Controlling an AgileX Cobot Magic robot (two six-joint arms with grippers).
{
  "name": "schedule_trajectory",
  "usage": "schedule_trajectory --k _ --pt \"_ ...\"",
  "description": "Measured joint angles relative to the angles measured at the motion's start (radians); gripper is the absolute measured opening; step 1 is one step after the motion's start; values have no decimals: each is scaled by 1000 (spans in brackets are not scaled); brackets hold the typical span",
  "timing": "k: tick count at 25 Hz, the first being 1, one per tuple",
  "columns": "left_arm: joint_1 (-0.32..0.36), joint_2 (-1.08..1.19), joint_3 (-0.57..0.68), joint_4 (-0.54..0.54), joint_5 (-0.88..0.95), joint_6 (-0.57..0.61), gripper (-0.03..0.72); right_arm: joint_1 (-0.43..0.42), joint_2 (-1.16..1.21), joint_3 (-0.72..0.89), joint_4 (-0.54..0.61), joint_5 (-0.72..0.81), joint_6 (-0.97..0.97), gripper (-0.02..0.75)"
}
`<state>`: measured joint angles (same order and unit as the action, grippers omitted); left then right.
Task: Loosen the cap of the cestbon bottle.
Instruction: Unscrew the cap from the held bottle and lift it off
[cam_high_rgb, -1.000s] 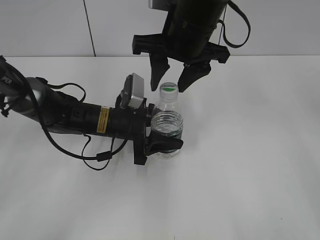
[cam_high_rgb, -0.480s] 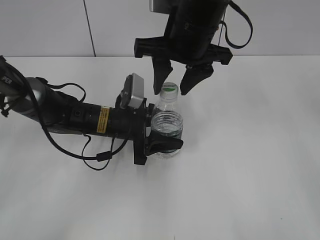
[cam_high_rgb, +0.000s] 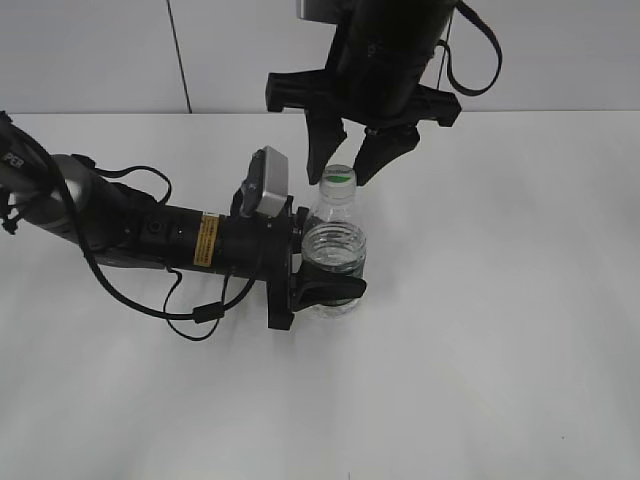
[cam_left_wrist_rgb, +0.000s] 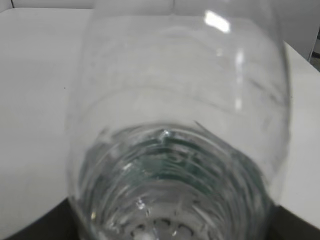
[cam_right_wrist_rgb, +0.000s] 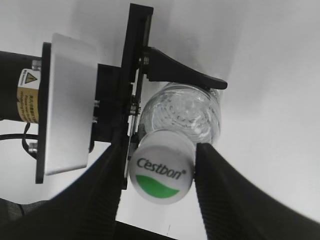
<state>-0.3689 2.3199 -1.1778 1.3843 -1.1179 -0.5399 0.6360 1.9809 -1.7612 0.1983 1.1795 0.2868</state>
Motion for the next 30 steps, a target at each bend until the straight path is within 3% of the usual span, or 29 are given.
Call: schedule_trajectory --k 16,22,30 --pt "0 0 0 0 0 0 403 0 20 -1 1 8 -8 363" --pt "-1 0 0 0 2 0 403 0 20 -3 -3 15 -10 312" --pt "-3 0 0 -1 9 0 403 0 20 -6 -15 23 -41 310"
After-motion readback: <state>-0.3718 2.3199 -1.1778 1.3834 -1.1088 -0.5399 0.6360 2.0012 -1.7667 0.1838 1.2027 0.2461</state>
